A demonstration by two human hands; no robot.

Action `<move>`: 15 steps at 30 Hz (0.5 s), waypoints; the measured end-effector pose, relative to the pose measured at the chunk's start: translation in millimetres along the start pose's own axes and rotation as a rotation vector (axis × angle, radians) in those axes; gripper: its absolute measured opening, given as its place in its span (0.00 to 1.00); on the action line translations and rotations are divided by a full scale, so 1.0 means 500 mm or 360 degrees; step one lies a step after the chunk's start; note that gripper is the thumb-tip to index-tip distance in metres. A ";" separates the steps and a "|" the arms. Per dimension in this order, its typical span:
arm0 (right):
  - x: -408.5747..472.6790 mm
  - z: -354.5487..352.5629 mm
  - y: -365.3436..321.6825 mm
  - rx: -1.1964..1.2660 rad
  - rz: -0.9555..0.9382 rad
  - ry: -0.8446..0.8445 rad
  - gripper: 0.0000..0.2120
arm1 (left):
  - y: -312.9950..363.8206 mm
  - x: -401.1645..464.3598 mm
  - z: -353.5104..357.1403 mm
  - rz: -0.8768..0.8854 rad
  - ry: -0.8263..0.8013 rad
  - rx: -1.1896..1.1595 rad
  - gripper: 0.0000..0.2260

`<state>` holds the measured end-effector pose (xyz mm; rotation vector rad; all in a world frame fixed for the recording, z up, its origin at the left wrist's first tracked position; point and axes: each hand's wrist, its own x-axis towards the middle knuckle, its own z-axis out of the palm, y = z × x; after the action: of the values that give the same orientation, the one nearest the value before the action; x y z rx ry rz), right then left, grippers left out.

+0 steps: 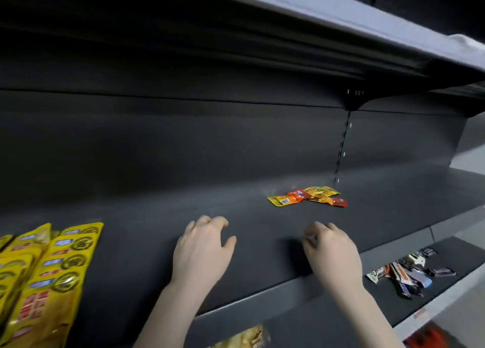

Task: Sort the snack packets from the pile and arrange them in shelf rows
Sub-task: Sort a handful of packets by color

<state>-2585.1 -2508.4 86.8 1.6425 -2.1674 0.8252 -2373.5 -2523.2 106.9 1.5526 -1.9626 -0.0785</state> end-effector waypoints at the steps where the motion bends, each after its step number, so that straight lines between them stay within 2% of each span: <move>1: 0.024 0.002 0.025 0.0005 0.0008 -0.0011 0.08 | 0.021 0.017 0.014 -0.0001 -0.0018 0.0005 0.16; 8: 0.205 0.022 0.204 0.0100 0.0002 -0.0069 0.10 | 0.124 0.115 0.103 -0.0069 -0.0149 0.0093 0.17; 15: 0.357 0.083 0.349 0.0169 -0.0209 -0.0211 0.10 | 0.257 0.252 0.226 -0.0139 -0.0341 0.0238 0.16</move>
<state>-2800.4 -2640.3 107.1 1.9198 -2.1060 0.8278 -2554.2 -2633.4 123.8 1.7914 -2.1047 -0.1421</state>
